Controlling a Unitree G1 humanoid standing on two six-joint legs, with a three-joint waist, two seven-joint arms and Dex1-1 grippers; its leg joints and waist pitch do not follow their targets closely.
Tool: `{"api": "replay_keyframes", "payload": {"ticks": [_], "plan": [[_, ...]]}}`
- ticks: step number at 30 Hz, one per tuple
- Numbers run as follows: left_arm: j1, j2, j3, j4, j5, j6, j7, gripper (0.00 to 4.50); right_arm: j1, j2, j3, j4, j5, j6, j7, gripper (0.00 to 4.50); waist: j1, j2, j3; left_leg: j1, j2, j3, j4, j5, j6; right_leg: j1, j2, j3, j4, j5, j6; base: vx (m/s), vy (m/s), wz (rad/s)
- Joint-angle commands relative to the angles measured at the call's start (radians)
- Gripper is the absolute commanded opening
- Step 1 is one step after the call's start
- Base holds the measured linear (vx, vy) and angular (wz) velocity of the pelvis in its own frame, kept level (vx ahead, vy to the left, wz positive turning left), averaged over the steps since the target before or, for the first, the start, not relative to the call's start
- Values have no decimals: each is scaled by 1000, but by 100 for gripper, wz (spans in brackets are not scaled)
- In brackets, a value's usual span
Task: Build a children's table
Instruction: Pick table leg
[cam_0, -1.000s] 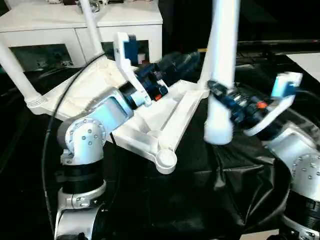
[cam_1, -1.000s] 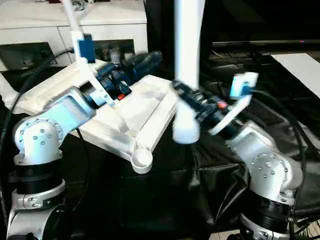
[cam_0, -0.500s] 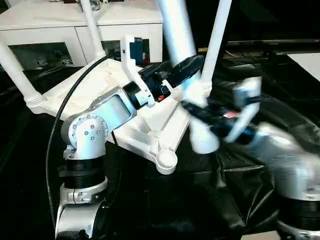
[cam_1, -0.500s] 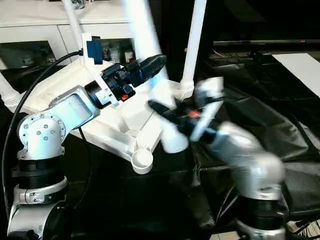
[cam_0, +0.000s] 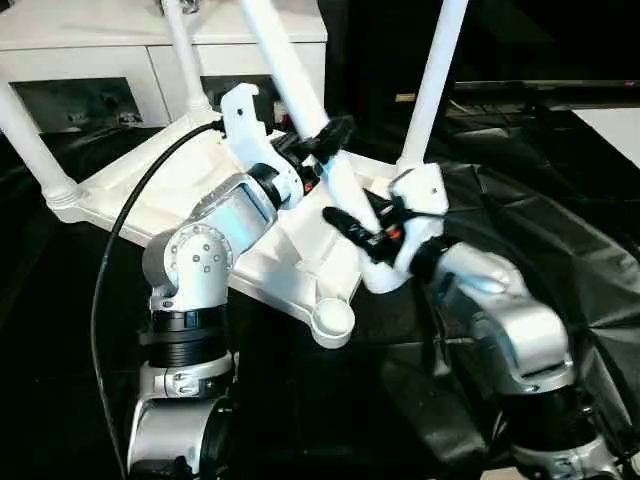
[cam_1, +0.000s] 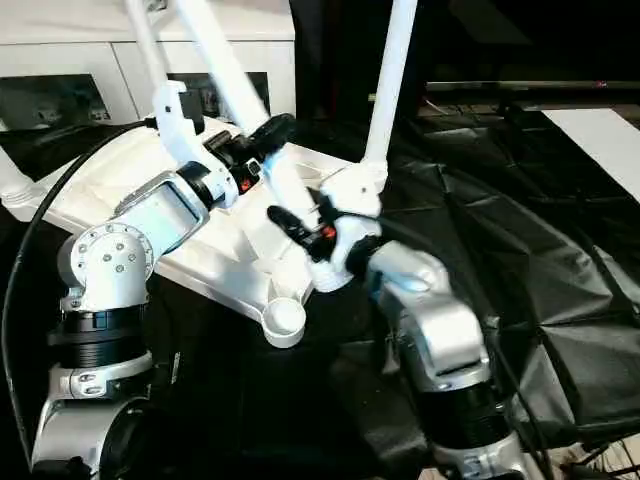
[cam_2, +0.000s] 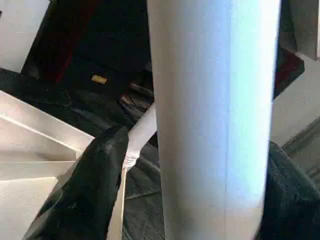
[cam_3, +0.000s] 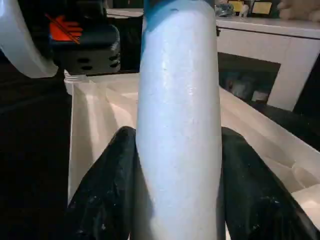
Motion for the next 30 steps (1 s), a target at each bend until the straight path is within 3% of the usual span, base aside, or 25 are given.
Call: {"api": "replay_keyframes", "payload": {"ticks": [1, 2, 6, 14, 15, 16, 21, 24, 27, 30], "plan": [[1, -4, 11, -1, 12, 8, 37, 323, -6, 6, -2, -4, -26, -46, -32, 181, 1, -13, -77, 14, 35, -10, -57, -62, 35, 56, -65, 38, -59, -62, -190, 0, 0, 0], [4, -16, 23, -6, 12, 8, 68, 317, -8, 14, 7, 15, -52, -75, -47, 181, 0, -9, -76, 16, 37, -11, -58, -75, 28, 55, -67, 39, -59, -76, -189, 0, 0, 0], [10, -24, 28, -11, 7, 9, 89, 282, -27, 28, 10, 36, -72, -93, -65, 181, -4, -13, -75, 15, 35, -11, -60, -102, 16, 57, -65, 39, -63, -104, -175, 0, 0, 0], [7, -13, 25, -26, -24, 33, 68, 222, -32, 38, 10, 39, -55, -91, -59, 181, -3, -14, -77, 15, 34, -10, -57, -85, 24, 57, -64, 40, -58, -69, -177, 0, 0, 0], [6, -12, 26, -28, -27, 35, 65, 215, -33, 41, 7, 39, -48, -88, -56, 237, -4, -14, -76, 16, 34, -11, -58, -86, 26, 56, -64, 40, -58, -69, -178, 0, 0, 0], [6, 4, 16, -33, -33, 44, 40, 204, -32, 52, -15, 23, 15, -56, -12, 237, -5, -14, -77, 16, 34, -11, -57, -88, 31, 57, -64, 39, -58, -63, -180, 0, 0, 0], [9, 93, -46, -56, -55, 92, -105, 181, -40, 13, -82, -14, 140, 57, 73, 292, -1, -8, -78, 21, 35, -13, -58, -77, 38, 57, -62, 38, -53, -51, -178, 0, 0, 0], [8, 186, -90, -80, -106, 145, -267, 180, -53, -91, -137, -25, 262, 216, 199, 309, 2, -8, -79, 25, 35, -14, -58, -84, 30, 60, -61, 38, -50, -63, -183, 0, 0, 0], [1, 228, -94, -90, -149, 176, -343, 179, -51, -149, -153, -25, 325, 300, 272, 312, 6, -14, -76, 19, 34, -9, -57, -76, 27, 61, -65, 39, -52, -66, -198, 0, 0, 0], [-15, 253, -76, -95, -206, 210, -399, 179, -47, -191, -151, -22, 349, 358, 316, 312, 7, -13, -76, 19, 33, -8, -56, -84, 17, 59, -66, 39, -55, -93, -204, 0, 0, 0]]}}
